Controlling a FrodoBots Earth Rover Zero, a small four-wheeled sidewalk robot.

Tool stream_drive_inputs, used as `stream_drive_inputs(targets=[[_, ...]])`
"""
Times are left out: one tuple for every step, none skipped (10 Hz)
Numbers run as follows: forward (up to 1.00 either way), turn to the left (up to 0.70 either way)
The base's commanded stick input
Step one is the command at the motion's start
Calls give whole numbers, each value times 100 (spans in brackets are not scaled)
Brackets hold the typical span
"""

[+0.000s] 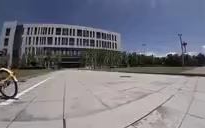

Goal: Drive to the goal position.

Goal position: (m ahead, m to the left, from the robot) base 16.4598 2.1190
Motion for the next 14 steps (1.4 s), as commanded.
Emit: stream_drive_inputs(targets=[[26,0],[27,0],[27,0],[27,0],[27,0],[26,0],[26,0],[26,0],[26,0],[27,0],[26,0],[26,0],[27,0],[27,0]])
